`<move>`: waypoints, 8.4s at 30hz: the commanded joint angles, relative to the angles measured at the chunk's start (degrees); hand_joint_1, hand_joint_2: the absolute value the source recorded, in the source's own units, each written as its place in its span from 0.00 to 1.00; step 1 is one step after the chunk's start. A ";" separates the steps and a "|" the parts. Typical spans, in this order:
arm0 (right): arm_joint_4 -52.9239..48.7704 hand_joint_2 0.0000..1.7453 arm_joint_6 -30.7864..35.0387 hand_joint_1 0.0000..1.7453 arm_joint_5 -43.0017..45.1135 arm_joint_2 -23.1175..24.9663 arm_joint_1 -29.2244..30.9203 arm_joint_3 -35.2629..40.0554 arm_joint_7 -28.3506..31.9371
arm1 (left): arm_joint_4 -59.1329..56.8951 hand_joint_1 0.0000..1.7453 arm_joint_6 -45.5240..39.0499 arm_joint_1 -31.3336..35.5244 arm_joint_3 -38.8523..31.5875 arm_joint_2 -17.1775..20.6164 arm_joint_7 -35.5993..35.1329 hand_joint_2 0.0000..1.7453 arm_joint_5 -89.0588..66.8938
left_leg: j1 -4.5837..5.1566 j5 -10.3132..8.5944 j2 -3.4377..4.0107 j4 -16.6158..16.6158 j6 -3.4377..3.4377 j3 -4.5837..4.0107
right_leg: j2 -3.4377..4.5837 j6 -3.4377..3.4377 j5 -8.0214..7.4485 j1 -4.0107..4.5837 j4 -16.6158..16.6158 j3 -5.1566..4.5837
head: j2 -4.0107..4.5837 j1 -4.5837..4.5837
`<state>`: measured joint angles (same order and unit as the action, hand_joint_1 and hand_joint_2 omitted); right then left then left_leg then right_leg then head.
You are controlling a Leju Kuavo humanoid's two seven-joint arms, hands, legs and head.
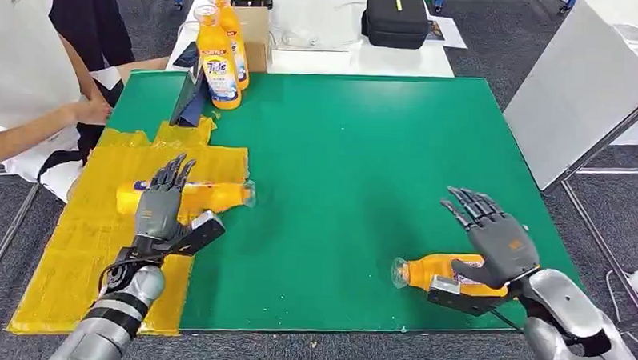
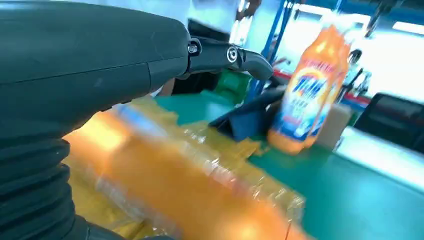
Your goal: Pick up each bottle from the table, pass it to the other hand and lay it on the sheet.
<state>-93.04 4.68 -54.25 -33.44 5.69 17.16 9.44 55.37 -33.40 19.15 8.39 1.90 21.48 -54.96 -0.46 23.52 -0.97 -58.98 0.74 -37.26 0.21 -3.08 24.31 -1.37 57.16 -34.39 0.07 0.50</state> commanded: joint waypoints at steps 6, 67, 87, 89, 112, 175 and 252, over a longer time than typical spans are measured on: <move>1.93 1.00 -8.31 0.00 5.49 -5.14 -13.07 -14.01 4.18 | 42.94 0.00 21.86 -19.85 -1.89 -1.07 12.05 1.00 37.77 | -0.08 0.17 0.05 -0.02 0.01 0.02 | 0.02 -0.06 0.18 0.10 -0.08 0.11 | 0.00 0.00; 30.46 1.00 2.84 1.00 -11.41 10.78 10.03 2.74 -11.34 | 41.10 0.00 25.77 -21.45 4.01 -4.54 11.63 1.00 41.28 | -0.12 0.34 0.45 0.06 0.22 1.03 | 0.36 -0.17 0.17 0.09 -0.24 1.06 | 0.00 -0.04; -1.16 1.00 4.07 1.00 35.63 30.58 -0.41 -5.16 7.94 | 31.17 0.00 37.66 -15.37 9.39 -1.66 0.45 1.00 46.22 | -0.20 0.30 0.17 0.10 0.13 0.50 | 0.11 -0.11 0.30 0.16 -0.17 0.55 | 0.00 0.00; 2.70 1.00 -0.47 1.00 42.26 32.69 0.89 -4.71 9.28 | 29.88 0.00 39.84 -13.21 10.53 -2.15 -0.66 1.00 50.90 | -0.23 0.30 0.16 0.11 0.12 0.54 | 0.09 -0.10 0.30 0.19 -0.20 0.61 | 0.00 -0.02; 28.02 1.00 1.10 1.00 28.52 41.32 12.93 20.29 8.55 | 28.92 0.00 43.56 -4.99 18.70 -3.74 -2.65 1.00 60.69 | -0.24 0.26 0.18 0.06 0.11 0.40 | 0.15 -0.18 0.28 0.17 -0.14 0.47 | 0.00 -0.02; -12.46 1.00 11.32 0.00 35.54 30.21 -4.97 4.97 15.76 | 5.51 1.00 0.33 3.50 14.92 4.11 -17.33 1.00 -25.93 | -0.25 0.28 0.12 0.12 0.09 0.48 | 0.05 -0.09 0.30 0.21 -0.21 0.53 | 0.00 -0.02; -4.71 1.00 4.61 0.00 42.83 34.56 -18.84 -13.82 13.79 | 32.24 0.00 36.24 -22.09 6.45 -5.19 4.18 1.00 58.84 | -0.23 0.47 0.19 0.11 0.07 0.49 | 0.12 -0.12 0.38 0.19 -0.28 0.53 | 0.00 0.00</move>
<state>-99.93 12.50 -14.86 -1.22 -11.11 7.06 22.49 86.53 2.16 0.45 15.78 -2.78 26.12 3.39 -0.65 23.92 -0.85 -58.93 0.81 -37.03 0.36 -3.32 24.63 -1.24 56.99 -34.12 0.07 0.50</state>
